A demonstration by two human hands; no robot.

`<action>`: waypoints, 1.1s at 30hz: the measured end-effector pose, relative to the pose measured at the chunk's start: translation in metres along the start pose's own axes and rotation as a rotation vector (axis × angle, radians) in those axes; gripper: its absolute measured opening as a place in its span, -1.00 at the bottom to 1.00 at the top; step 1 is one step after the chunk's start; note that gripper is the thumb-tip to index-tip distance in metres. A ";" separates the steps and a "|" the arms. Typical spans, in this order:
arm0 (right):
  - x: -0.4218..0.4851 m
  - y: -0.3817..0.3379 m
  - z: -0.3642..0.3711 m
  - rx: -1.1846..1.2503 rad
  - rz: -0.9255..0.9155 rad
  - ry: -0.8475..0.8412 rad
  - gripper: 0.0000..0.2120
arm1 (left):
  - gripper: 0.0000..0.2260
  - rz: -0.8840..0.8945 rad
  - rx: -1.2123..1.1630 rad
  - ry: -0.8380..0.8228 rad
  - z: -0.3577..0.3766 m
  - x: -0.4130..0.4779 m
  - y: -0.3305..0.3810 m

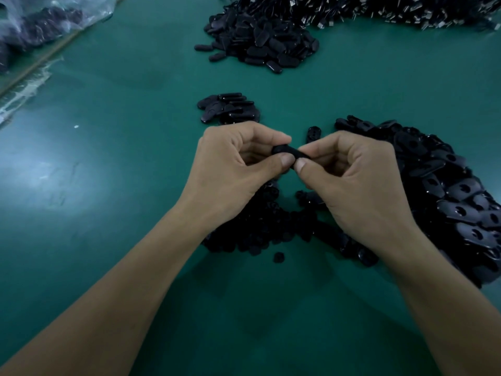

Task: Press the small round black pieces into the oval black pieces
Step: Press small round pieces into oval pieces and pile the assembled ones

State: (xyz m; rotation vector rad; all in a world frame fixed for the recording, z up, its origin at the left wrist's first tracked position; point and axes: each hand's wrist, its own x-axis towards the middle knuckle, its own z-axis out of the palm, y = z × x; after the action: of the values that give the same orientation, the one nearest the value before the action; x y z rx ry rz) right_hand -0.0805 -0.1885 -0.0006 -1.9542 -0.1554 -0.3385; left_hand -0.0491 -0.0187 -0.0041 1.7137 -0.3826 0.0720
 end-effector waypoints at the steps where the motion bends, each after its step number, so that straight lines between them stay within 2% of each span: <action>1: 0.000 0.000 0.000 0.009 0.003 0.004 -0.90 | -0.82 0.001 -0.003 0.003 0.000 0.000 -0.001; 9: -0.001 -0.001 0.001 0.052 -0.025 0.013 -0.87 | -0.83 0.041 0.032 0.050 0.003 0.000 -0.002; 12: -0.002 0.004 0.002 -0.018 -0.019 0.025 -0.88 | -0.82 0.037 0.038 0.068 0.002 0.001 -0.004; 13: -0.002 0.006 0.003 -0.105 -0.034 0.029 -0.85 | -0.81 0.032 0.049 0.088 0.002 0.002 -0.004; 15: -0.003 0.010 0.004 -0.378 -0.082 0.012 -0.67 | -0.79 0.019 0.059 0.163 0.000 0.004 -0.005; 17: -0.003 0.011 0.002 -0.682 -0.089 -0.073 -0.53 | -0.81 0.007 0.045 0.266 -0.005 0.008 -0.007; 20: -0.005 0.010 -0.001 -0.908 -0.032 -0.264 -0.55 | -0.84 -0.007 0.057 0.383 -0.018 0.019 -0.008; 23: -0.005 0.011 -0.001 -0.907 0.002 -0.337 -0.58 | -0.85 -0.045 0.126 0.431 -0.029 0.036 -0.012; 28: -0.004 0.011 -0.002 -0.819 -0.001 -0.194 -0.77 | -0.81 -0.135 0.304 0.470 -0.039 0.069 -0.026; 33: -0.003 0.012 0.000 -0.806 -0.041 -0.157 -0.83 | -0.80 -0.166 0.472 0.434 -0.042 0.079 -0.042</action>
State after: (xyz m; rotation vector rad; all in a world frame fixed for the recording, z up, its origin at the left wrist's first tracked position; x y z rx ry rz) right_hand -0.0802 -0.1934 -0.0121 -2.7813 -0.1758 -0.2970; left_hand 0.0449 0.0110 -0.0156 2.1217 0.1122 0.4336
